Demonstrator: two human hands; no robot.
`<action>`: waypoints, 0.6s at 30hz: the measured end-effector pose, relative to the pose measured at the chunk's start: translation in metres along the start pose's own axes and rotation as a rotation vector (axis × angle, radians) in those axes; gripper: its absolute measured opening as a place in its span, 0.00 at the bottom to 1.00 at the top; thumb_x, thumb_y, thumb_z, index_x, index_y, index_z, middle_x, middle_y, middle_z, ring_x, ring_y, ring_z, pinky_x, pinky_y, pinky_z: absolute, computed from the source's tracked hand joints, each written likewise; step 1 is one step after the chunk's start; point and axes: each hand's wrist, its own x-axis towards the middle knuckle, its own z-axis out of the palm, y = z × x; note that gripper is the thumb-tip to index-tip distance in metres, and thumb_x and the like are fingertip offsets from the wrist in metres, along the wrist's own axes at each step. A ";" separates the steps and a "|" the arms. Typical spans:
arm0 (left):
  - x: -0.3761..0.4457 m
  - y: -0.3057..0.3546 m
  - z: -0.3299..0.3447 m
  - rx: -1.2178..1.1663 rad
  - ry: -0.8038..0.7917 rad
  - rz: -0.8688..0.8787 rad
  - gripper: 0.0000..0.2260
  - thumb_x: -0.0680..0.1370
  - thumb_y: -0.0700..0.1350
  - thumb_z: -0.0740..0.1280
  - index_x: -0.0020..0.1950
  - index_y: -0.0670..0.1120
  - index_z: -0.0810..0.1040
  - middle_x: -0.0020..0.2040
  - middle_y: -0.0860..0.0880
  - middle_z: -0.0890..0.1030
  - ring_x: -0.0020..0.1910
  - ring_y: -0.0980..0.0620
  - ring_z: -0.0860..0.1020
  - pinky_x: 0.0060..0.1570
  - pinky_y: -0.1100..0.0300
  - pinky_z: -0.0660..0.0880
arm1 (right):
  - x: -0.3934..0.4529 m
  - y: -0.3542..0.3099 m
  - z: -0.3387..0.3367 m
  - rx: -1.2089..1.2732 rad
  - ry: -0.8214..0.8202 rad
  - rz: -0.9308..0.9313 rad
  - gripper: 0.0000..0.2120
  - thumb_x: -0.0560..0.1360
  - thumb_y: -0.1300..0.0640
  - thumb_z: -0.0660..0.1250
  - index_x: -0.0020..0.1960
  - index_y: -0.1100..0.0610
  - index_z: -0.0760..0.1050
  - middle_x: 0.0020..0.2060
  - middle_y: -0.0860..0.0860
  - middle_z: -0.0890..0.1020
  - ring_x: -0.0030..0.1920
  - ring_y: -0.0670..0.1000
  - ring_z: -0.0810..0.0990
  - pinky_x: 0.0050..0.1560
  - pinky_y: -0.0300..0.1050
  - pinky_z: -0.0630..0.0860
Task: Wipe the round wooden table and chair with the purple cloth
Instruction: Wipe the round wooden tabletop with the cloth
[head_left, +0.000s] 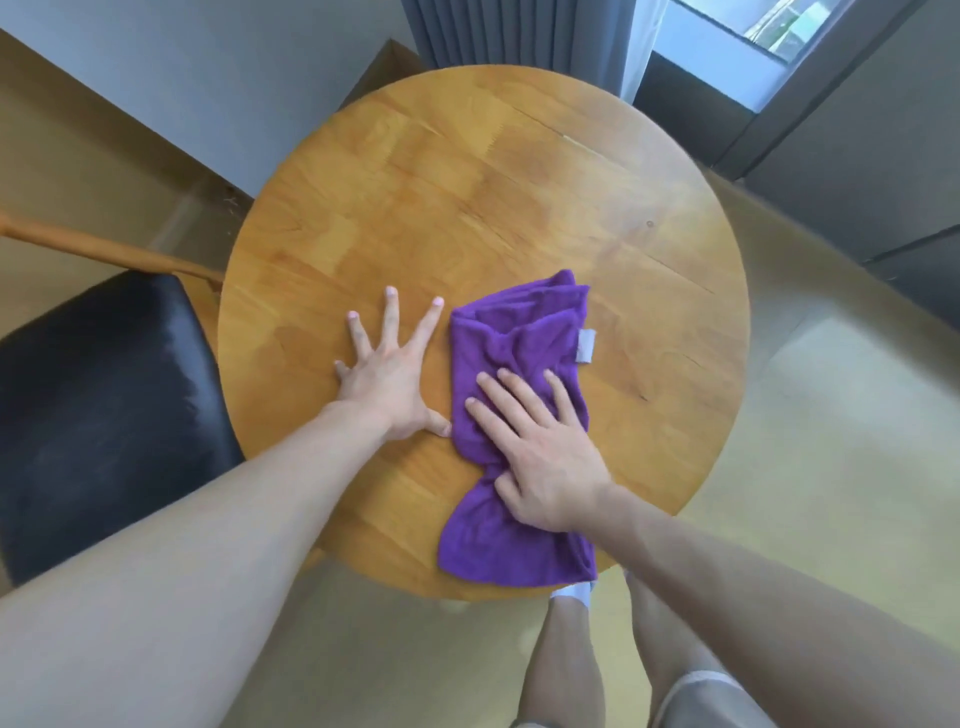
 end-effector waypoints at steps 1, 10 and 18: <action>0.001 0.000 -0.001 -0.003 -0.006 -0.006 0.68 0.60 0.61 0.84 0.77 0.69 0.29 0.78 0.52 0.23 0.80 0.32 0.34 0.71 0.26 0.60 | 0.002 0.016 -0.006 -0.009 -0.037 -0.106 0.40 0.68 0.47 0.62 0.80 0.53 0.64 0.82 0.52 0.59 0.82 0.55 0.55 0.79 0.66 0.49; 0.011 0.007 -0.005 -0.074 -0.074 -0.060 0.70 0.60 0.56 0.86 0.77 0.68 0.31 0.76 0.51 0.21 0.78 0.32 0.31 0.71 0.23 0.54 | 0.049 0.082 -0.055 0.149 0.291 0.716 0.37 0.65 0.55 0.64 0.75 0.54 0.68 0.80 0.50 0.64 0.81 0.54 0.57 0.80 0.62 0.48; 0.012 0.008 -0.001 -0.106 -0.050 -0.072 0.68 0.60 0.49 0.87 0.78 0.69 0.34 0.76 0.52 0.22 0.78 0.32 0.30 0.70 0.21 0.53 | 0.022 -0.032 -0.006 0.016 0.027 0.193 0.41 0.64 0.54 0.67 0.77 0.56 0.66 0.81 0.53 0.61 0.82 0.57 0.54 0.79 0.66 0.47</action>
